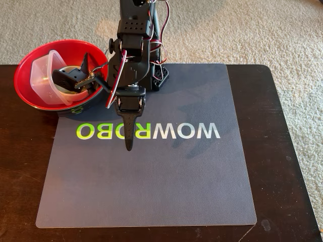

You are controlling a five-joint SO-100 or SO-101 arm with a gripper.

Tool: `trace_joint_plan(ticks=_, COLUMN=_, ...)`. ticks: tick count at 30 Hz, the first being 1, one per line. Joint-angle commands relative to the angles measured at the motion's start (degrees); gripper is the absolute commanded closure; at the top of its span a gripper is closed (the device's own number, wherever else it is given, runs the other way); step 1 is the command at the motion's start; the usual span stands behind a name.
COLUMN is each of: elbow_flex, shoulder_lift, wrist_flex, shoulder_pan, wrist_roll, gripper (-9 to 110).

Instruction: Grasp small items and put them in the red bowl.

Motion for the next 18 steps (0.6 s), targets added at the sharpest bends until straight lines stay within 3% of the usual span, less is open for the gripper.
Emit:
trace_joint_plan(ticks=1, elbow_flex=-0.18, shoulder_lift=1.85, wrist_flex=-0.7, shoulder_pan=0.35, wrist_roll=-0.62, gripper=83)
trace_joint_plan(ticks=18, elbow_flex=1.85, shoulder_lift=1.85, wrist_flex=-2.37, shoulder_pan=0.97, wrist_roll=-0.18, gripper=83)
